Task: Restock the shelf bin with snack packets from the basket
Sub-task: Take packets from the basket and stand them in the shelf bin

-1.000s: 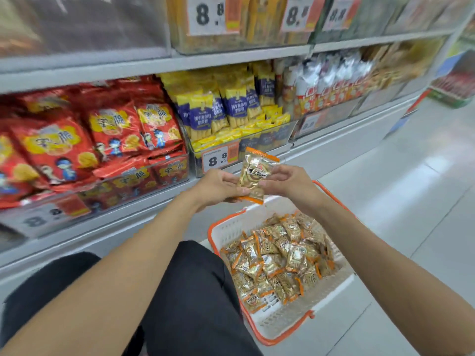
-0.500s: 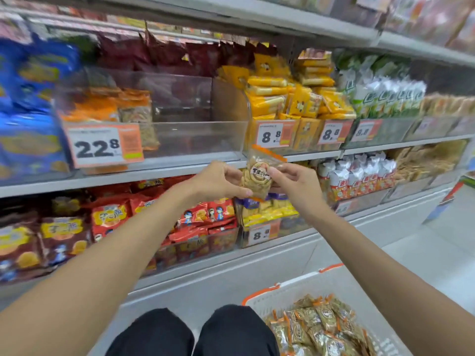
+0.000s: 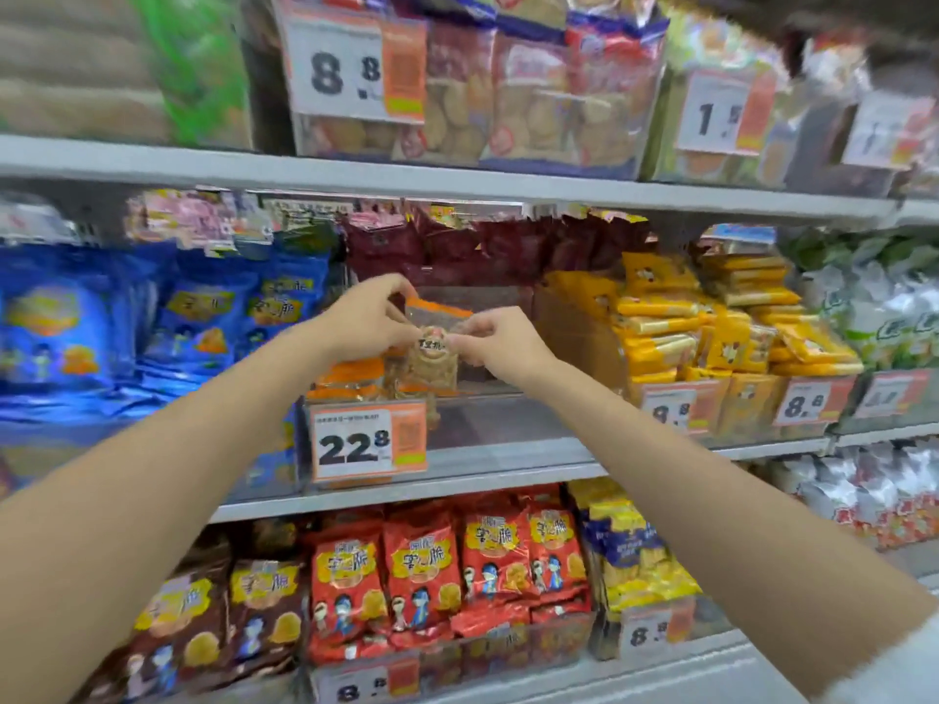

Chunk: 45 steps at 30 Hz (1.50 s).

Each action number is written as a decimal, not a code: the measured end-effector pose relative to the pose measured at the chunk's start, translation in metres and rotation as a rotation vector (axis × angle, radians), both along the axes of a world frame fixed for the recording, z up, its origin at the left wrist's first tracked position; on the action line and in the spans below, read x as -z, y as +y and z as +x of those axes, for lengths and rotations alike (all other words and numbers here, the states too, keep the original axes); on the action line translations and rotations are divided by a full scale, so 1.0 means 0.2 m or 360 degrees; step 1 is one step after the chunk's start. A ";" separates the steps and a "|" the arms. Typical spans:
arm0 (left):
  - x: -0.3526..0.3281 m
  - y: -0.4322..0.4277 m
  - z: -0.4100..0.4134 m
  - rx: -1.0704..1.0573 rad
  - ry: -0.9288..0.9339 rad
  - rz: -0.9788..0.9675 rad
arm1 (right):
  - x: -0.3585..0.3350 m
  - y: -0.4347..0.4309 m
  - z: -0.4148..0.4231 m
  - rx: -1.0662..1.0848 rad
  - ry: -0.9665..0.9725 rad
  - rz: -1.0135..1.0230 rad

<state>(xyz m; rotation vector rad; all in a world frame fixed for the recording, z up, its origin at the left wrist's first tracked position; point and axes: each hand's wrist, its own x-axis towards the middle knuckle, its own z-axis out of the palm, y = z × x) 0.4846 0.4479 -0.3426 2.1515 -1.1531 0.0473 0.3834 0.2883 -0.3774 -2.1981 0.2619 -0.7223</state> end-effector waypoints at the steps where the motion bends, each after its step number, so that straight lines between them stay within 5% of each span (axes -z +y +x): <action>1: 0.02 0.00 0.05 -0.0057 -0.0133 0.0107 | 0.01 0.00 0.05 0.0041 0.0115 -0.0056; 7: 0.14 -0.06 0.18 -0.0201 -0.0393 0.0465 | 0.08 0.01 0.21 0.0046 0.0774 -0.0212; 16: 0.21 -0.08 0.24 -0.0334 -0.0454 0.0363 | 0.10 0.01 0.24 0.0052 0.0909 -0.0071; 27: 0.17 -0.05 0.11 -0.0477 -0.0419 0.0285 | 0.07 0.05 0.18 0.0226 0.0642 -0.0245; 34: 0.17 -0.12 -0.27 -0.0361 -0.0542 -0.0399 | 0.09 0.03 -0.19 0.0451 -0.0228 -0.0523; 37: 0.24 -0.23 -0.52 -0.0142 -0.0548 -0.0469 | 0.19 -0.03 -0.41 0.0545 -0.0471 -0.0545; 45: 0.73 -0.67 -1.12 0.0213 -0.0276 -0.0218 | 0.78 -0.34 -1.13 0.0817 -0.0092 -0.0290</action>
